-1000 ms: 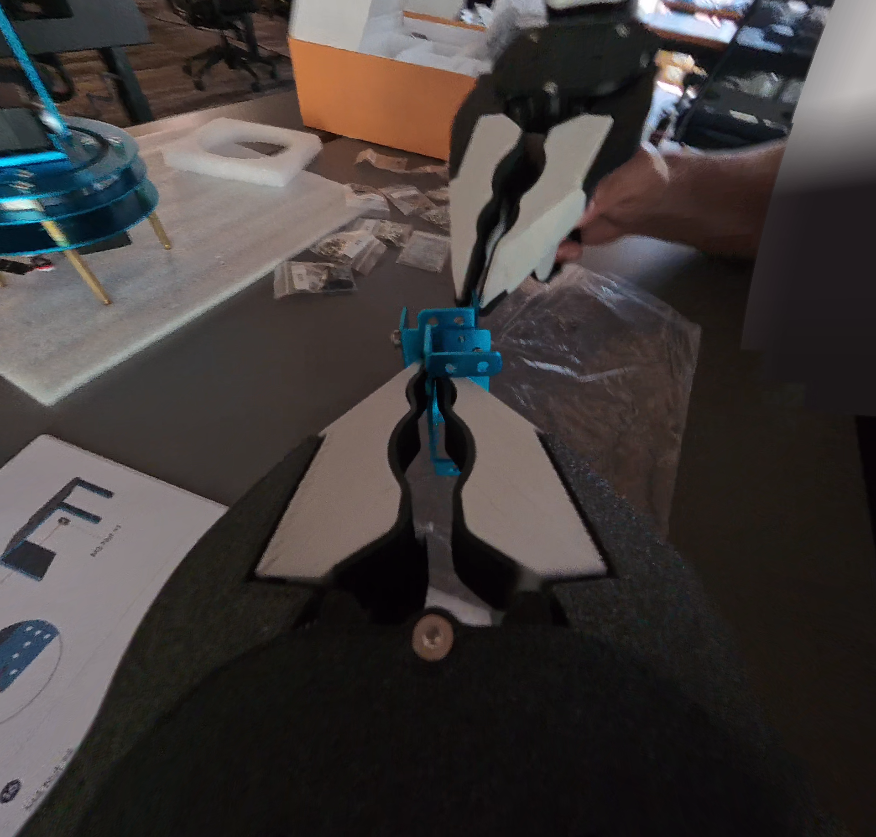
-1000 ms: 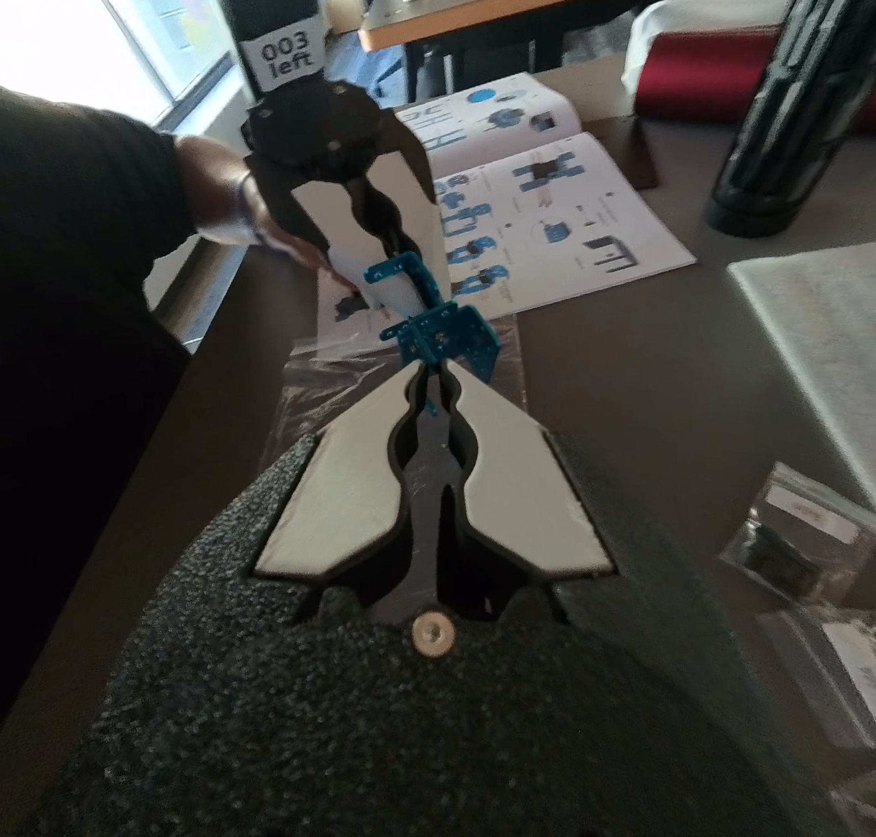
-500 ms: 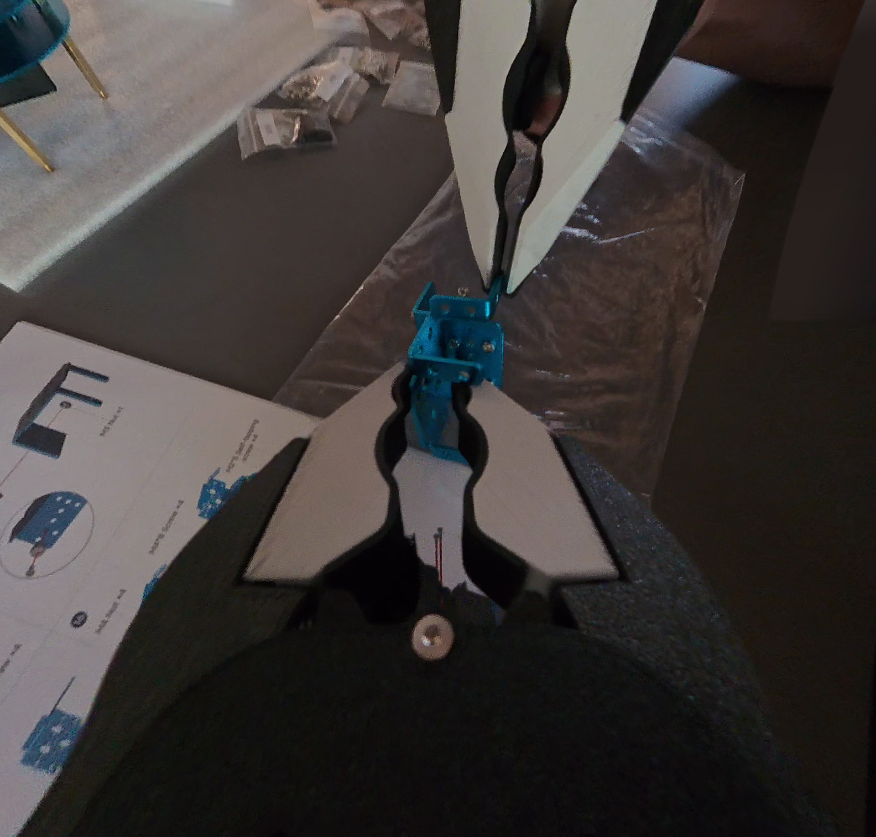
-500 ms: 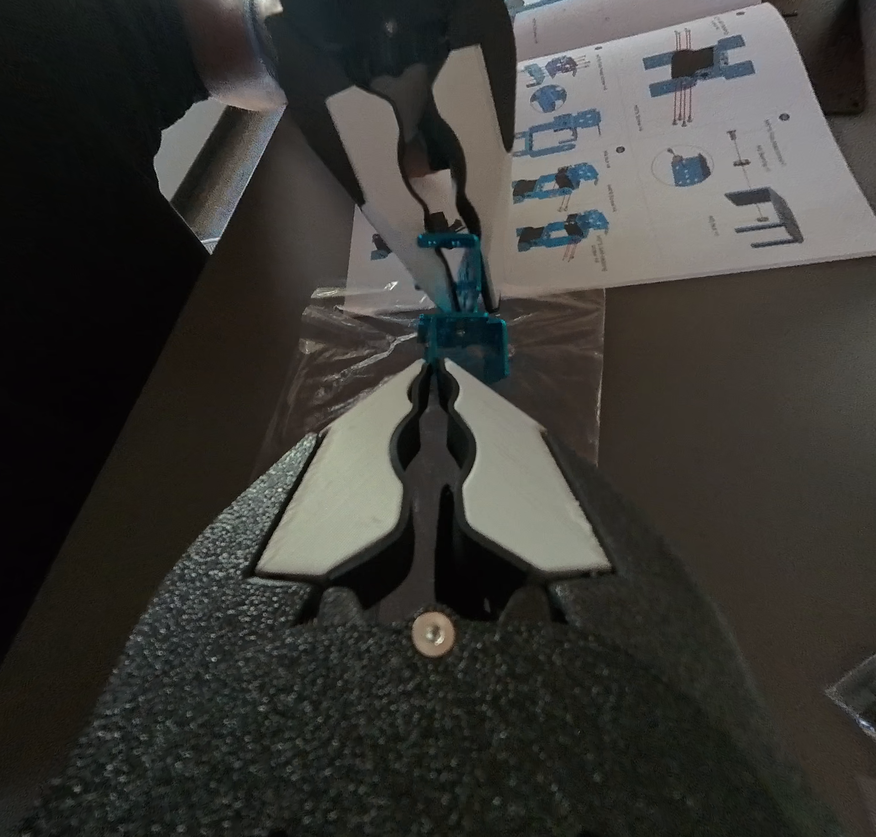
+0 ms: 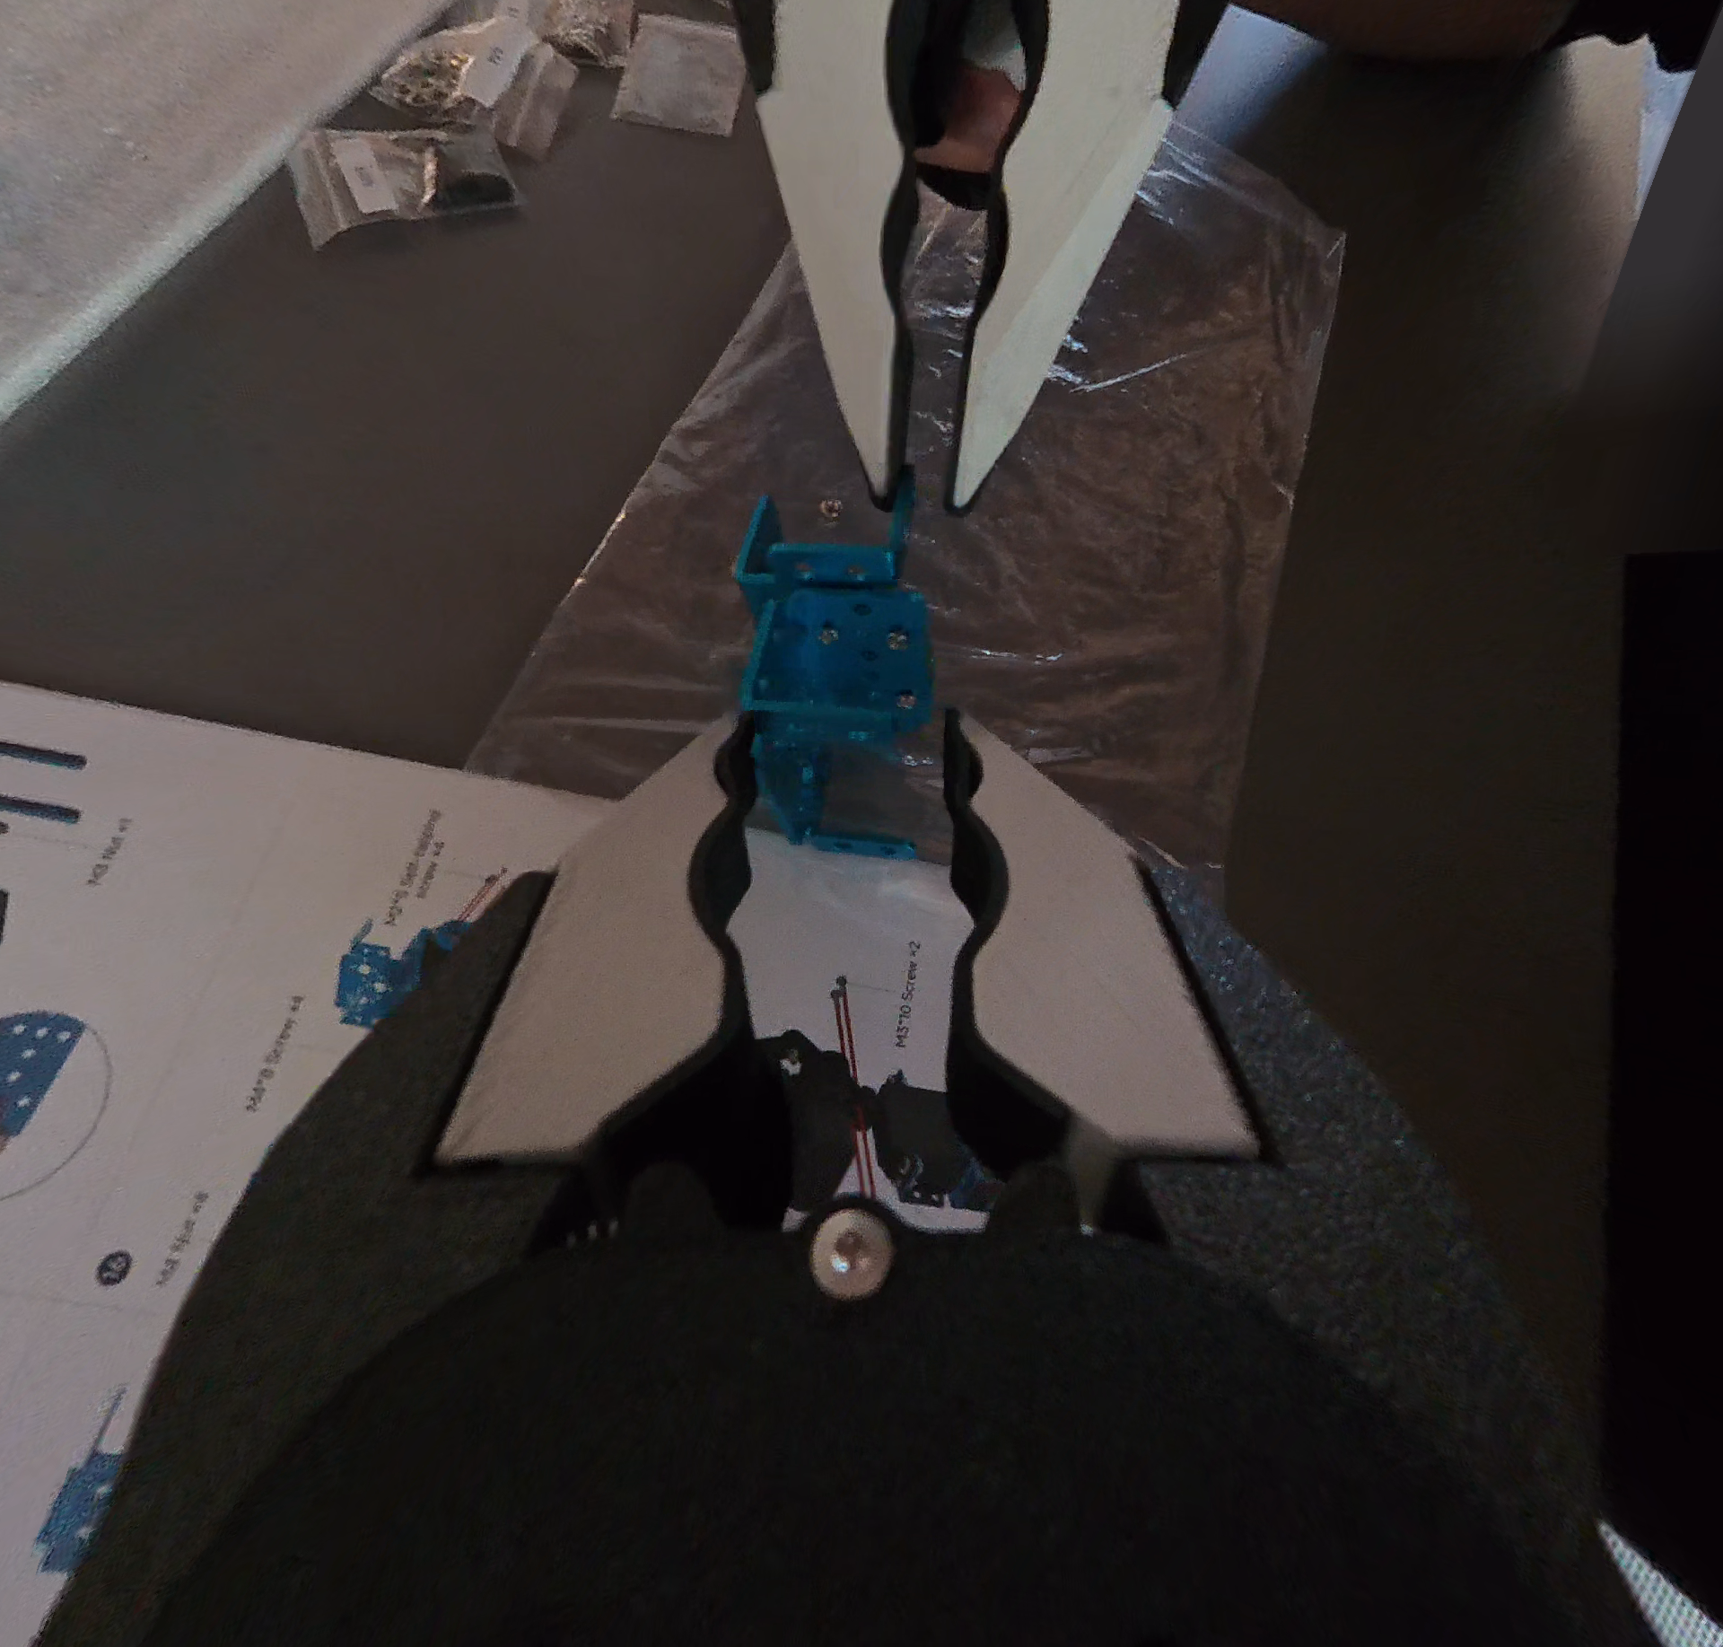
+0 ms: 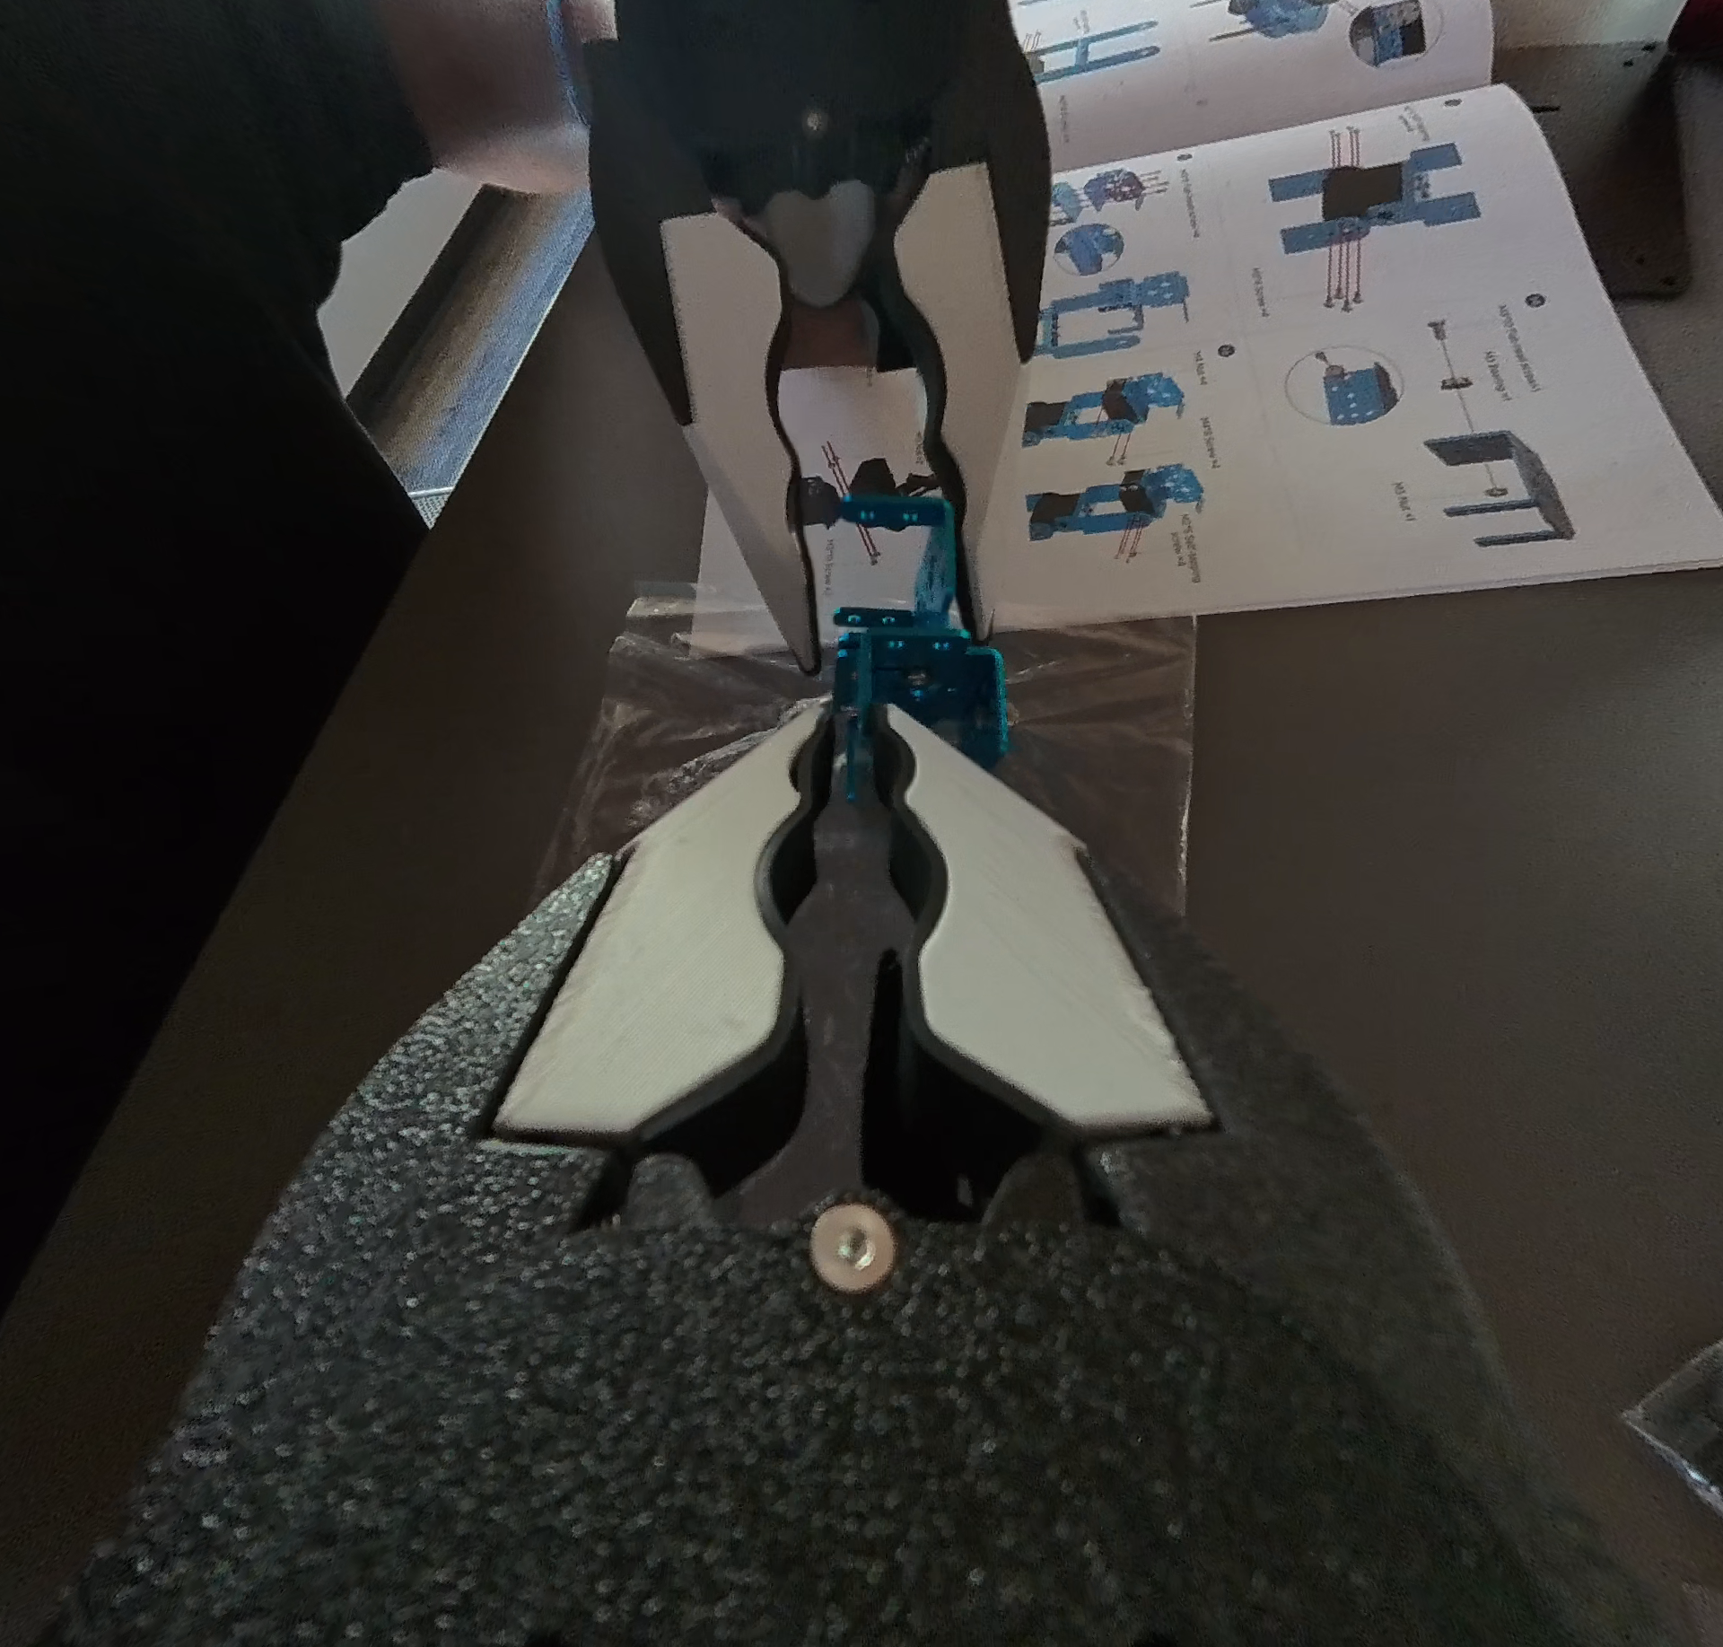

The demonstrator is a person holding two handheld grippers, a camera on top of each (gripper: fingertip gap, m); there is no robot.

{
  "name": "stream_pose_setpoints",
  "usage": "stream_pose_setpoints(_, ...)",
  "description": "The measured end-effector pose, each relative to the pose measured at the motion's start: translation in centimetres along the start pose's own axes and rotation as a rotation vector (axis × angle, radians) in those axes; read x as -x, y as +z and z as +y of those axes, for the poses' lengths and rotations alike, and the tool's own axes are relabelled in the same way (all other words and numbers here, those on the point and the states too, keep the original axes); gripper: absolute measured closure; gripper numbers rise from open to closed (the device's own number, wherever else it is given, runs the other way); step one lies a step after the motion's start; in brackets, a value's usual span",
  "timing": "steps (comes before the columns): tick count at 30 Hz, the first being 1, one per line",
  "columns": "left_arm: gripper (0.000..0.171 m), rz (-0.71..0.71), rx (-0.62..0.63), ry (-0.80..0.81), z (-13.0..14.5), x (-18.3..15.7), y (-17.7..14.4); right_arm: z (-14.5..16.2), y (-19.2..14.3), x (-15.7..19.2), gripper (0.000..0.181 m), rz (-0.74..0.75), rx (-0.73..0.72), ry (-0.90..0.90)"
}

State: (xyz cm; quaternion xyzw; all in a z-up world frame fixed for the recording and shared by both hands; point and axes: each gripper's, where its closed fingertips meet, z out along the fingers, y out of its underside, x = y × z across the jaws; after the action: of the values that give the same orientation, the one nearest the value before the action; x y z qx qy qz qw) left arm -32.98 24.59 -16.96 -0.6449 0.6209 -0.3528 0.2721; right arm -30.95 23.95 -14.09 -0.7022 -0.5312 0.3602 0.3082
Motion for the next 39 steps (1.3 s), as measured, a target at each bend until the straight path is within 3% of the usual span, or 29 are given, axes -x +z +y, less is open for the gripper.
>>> stream_pose_setpoints(6,0.131,0.009,0.024,0.065,0.3,0.7,-0.3,0.2,-2.0,-0.4,0.169,0.014,-0.018,-0.009)
stream_pose_setpoints(10,0.121,0.061,0.034,0.039,0.4,1.2,-0.2,1.1,-3.4,-1.6,0.167,0.044,0.017,0.006)
stream_pose_setpoints(16,0.123,0.108,0.031,0.007,0.1,1.7,0.0,4.2,-2.3,-2.7,0.168,0.089,0.238,0.034)
stream_pose_setpoints(22,0.132,0.089,-0.016,0.042,-0.2,1.0,-0.5,6.4,-0.9,-3.3,0.169,0.177,0.443,-0.075)
stream_pose_setpoints(28,0.132,0.068,-0.017,0.095,-0.2,-0.2,-0.7,6.4,-0.6,-2.8,0.172,0.136,0.504,-0.070)
stream_pose_setpoints(35,0.132,0.057,-0.005,0.121,0.0,-0.7,-0.3,6.5,-0.6,-3.0,0.176,0.110,0.690,-0.068)
stream_pose_setpoints(39,0.132,0.046,0.003,0.118,0.5,-0.6,-0.3,6.5,-0.6,-3.0,0.177,0.115,0.695,-0.117)
